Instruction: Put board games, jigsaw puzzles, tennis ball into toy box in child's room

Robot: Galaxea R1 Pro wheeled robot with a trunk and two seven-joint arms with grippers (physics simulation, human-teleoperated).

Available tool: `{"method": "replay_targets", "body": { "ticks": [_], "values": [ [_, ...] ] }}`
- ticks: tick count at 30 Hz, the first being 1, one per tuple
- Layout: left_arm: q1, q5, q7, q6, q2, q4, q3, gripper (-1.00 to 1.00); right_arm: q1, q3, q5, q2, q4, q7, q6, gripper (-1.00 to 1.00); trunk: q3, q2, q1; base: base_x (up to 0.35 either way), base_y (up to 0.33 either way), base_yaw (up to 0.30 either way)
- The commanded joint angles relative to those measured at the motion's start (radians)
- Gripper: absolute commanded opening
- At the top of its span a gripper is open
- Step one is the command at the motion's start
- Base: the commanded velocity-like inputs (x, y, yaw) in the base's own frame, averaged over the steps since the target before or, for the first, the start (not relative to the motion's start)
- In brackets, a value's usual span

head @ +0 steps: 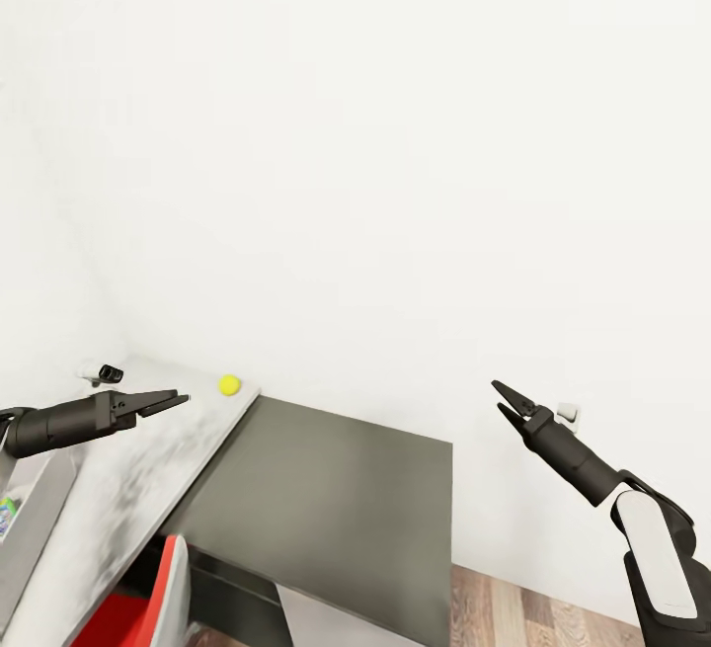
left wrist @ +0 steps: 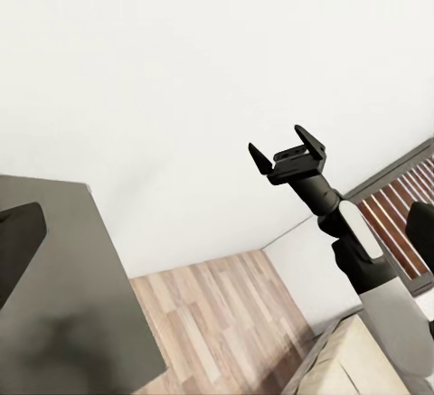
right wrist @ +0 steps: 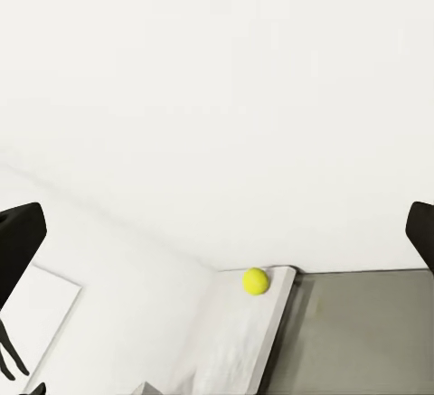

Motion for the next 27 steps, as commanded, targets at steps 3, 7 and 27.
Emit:
{"method": "replay_targets", "body": {
  "ticks": [3,7,27],
  "values": [
    [-0.001,-0.001,-0.004,0.011,0.000,0.000,0.000,1.00,-0.001,-0.001,-0.003,0.000,0.000,0.000,0.007,1.00,-0.002,-0.002,0.001,0.005,0.087,0.000],
    [-0.001,0.000,-0.004,0.011,0.000,0.000,0.000,1.00,-0.001,-0.001,-0.003,0.000,0.000,0.001,0.007,1.00,-0.002,-0.002,0.001,0.028,-0.015,0.000],
    [-0.001,-0.001,-0.004,0.011,0.000,0.000,0.000,1.00,-0.001,0.000,-0.003,0.000,0.000,0.000,0.007,1.00,0.006,-0.002,0.001,0.064,-0.046,-0.056]
  ]
}}
